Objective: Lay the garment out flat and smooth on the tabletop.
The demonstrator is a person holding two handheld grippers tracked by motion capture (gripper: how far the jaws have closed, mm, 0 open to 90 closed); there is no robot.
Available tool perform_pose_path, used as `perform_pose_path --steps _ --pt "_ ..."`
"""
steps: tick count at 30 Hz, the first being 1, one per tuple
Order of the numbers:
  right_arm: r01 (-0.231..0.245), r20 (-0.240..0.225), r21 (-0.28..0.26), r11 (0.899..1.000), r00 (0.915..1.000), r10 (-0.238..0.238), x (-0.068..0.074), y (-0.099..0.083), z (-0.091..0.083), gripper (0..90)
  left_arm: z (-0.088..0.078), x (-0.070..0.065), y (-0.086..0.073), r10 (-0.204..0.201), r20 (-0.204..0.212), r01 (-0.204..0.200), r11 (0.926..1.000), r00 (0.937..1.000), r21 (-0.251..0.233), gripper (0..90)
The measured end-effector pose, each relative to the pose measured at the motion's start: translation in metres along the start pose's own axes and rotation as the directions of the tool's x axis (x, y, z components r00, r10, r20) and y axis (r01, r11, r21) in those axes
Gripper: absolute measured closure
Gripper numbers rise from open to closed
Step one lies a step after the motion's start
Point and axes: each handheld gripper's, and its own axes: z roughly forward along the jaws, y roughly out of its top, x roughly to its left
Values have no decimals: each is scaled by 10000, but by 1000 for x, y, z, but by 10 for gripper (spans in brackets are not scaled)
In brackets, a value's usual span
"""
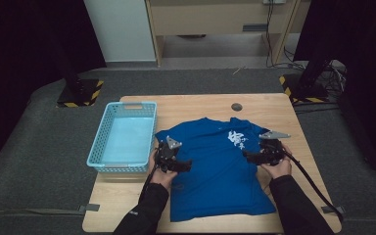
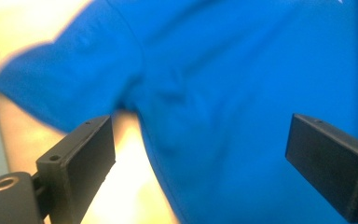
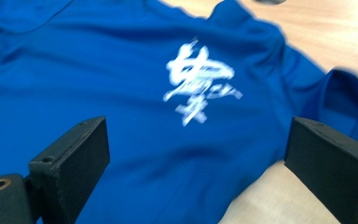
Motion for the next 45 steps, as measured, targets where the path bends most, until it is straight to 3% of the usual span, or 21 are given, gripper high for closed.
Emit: perform_pose_path --steps 10,12,15,17,22,27,34,45 --pt "636 -641 818 9946 9962 -584 24 -33 -12 56 -14 -11 -43 112 629 -144 9986 9980 507 65" --pt "701 -742 754 9947 9952 -645 25 -37 -16 56 -19 -12 -45 60 669 -88 9991 9977 419 66" --pt "654 -762 562 9963 9952 -610 26 -38 -24 49 -32 -14 -47 72 676 -66 9999 9977 -86 65" --pt "646 -781 302 9975 9950 -620 29 -38 -33 47 -38 -17 -49 279 636 -258 9991 9976 -345 63" --pt "632 -872 29 9980 9942 -628 32 -44 -49 41 -49 -17 -58 741 647 -716 9966 9951 -404 61" --pt "292 -991 73 9995 9947 -283 26 -49 -58 33 -57 -9 -66 557 785 -524 9977 9954 -431 59" --pt "109 -627 52 9999 9980 -106 15 -56 -67 31 -69 2 -80 381 746 -350 9984 9965 -434 55" --pt "-452 -323 209 9988 9984 459 -5 -64 -73 20 -76 27 -96 6 422 -9 10000 9991 92 49"
